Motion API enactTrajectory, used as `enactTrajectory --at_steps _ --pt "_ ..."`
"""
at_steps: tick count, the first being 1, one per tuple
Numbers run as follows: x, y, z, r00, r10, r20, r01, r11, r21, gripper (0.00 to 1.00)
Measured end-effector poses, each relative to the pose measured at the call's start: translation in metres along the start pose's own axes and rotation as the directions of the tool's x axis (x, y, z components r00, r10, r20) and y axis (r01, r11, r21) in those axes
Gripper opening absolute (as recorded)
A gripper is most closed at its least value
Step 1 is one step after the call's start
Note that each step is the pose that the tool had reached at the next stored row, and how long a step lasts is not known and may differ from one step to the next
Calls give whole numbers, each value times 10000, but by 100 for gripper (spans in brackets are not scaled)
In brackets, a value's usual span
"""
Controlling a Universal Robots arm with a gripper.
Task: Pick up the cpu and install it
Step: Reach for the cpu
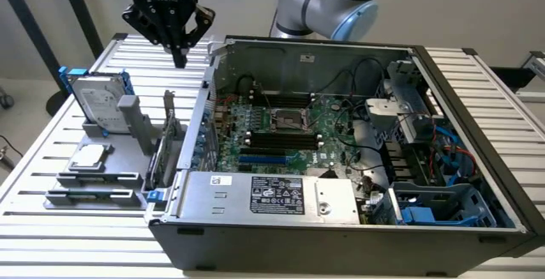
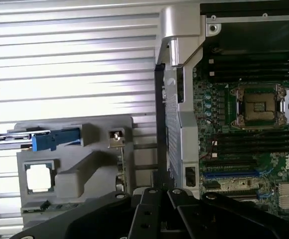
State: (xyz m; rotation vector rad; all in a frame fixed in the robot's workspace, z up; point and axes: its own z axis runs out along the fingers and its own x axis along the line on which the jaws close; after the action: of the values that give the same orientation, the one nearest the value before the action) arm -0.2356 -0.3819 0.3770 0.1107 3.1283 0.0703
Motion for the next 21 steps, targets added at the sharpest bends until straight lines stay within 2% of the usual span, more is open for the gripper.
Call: enactTrajectory --at_steps 13,21 --pt "591 -31 118 10000 3 -24 -3 10000 44 11" --pt "955 -52 164 10000 4 -88 -4 10000 96 11"
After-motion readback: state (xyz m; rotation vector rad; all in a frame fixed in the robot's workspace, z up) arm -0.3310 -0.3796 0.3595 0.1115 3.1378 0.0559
